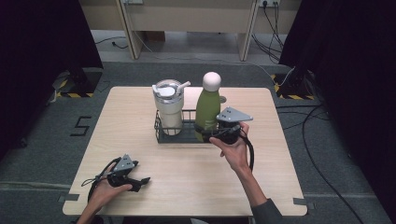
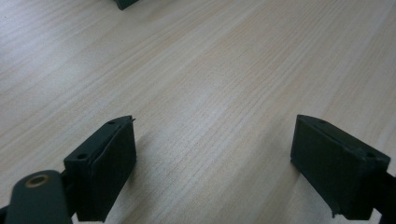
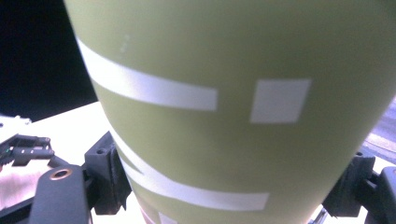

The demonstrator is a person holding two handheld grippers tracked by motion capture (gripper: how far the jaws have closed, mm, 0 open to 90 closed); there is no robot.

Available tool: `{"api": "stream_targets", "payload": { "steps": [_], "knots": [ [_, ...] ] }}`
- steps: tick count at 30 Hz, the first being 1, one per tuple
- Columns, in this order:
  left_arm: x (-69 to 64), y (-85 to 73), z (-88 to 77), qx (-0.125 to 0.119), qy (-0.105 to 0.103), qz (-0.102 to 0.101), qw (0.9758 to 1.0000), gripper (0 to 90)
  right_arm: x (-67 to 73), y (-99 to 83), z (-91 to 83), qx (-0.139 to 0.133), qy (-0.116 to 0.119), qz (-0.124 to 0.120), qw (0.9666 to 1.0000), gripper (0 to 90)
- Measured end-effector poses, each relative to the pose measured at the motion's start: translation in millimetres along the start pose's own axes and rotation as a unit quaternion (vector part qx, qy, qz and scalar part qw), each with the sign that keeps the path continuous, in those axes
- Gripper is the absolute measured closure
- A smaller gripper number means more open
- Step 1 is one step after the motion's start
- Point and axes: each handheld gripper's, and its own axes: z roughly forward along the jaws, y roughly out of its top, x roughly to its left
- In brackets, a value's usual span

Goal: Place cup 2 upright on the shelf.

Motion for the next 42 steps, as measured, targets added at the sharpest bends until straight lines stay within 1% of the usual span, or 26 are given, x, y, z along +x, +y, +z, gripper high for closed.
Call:
{"api": "stream_targets", "payload": {
  "steps": [3, 4, 6, 8, 11, 18, 19, 24, 27, 28, 31, 32, 37, 38, 42],
  "knots": [
    [0.0, 0.0, 0.0, 0.0, 0.0, 0.0, 1.0, 13.4, -3.8, 4.4, 3.5, 0.0, 0.001, 0.005, 1.0, 20.9],
    [0.0, 0.0, 0.0, 0.0, 0.0, 0.0, 1.0, 13.4, -7.0, 7.5, 7.3, 0.002, -0.001, 0.006, 1.0, 20.9],
    [-0.1, 0.0, 0.0, 0.0, 0.0, 0.0, 1.0, 13.4, -8.0, 8.5, 8.7, 0.003, -0.002, 0.006, 1.0, 20.9],
    [0.0, 0.0, 0.0, 0.0, 0.0, 0.0, 1.0, 13.4, -11.9, 12.0, 15.3, 0.004, -0.006, 0.008, 0.9999, 20.9],
    [0.0, 0.0, 0.0, 0.0, 0.0, 0.0, 1.0, 13.4, -15.7, 14.4, 21.4, 0.007, -0.011, 0.008, 0.9999, 20.9],
    [0.0, 0.1, -0.2, 0.001, -0.001, -0.001, 1.0, 13.4, -28.7, 17.9, 35.4, 0.01, -0.024, 0.016, 0.9995, 20.9],
    [0.0, 0.1, -0.2, 0.001, -0.001, -0.001, 1.0, 13.4, -31.0, 17.9, 37.4, 0.008, -0.027, 0.012, 0.9995, 20.9],
    [0.0, 0.1, -0.3, 0.001, -0.001, -0.001, 1.0, 13.4, -39.3, 15.5, 46.2, 0.015, -0.038, 0.015, 0.999, 20.9],
    [0.0, 0.1, -0.2, 0.001, -0.001, -0.001, 1.0, 13.4, -41.3, 13.9, 50.2, 0.015, -0.04, 0.017, 0.999, 20.9],
    [0.0, 0.1, -0.2, 0.001, -0.001, -0.001, 1.0, 13.4, -42.6, 11.4, 54.8, 0.015, -0.039, 0.02, 0.9989, 20.9],
    [0.0, 0.1, -0.2, 0.001, -0.001, -0.001, 1.0, 13.4, -43.5, 8.9, 58.7, 0.017, -0.039, 0.019, 0.9989, 20.9],
    [0.0, 0.1, -0.2, 0.0, -0.001, -0.001, 1.0, 13.4, -44.2, 6.5, 63.0, 0.022, -0.042, 0.02, 0.9987, 20.9],
    [-0.1, 0.1, -0.2, 0.0, -0.001, -0.001, 1.0, 13.5, -45.8, 2.3, 68.6, 0.022, -0.044, 0.023, 0.9985, 20.9],
    [-0.1, 0.1, -0.2, 0.001, -0.001, -0.001, 1.0, 13.4, -45.6, -1.1, 71.3, 0.023, -0.044, 0.027, 0.9984, 20.9],
    [-0.1, 0.1, -0.2, 0.001, -0.001, -0.001, 1.0, 13.5, -45.8, -7.0, 76.1, 0.026, -0.045, 0.027, 0.9983, 20.9]
  ]
}}
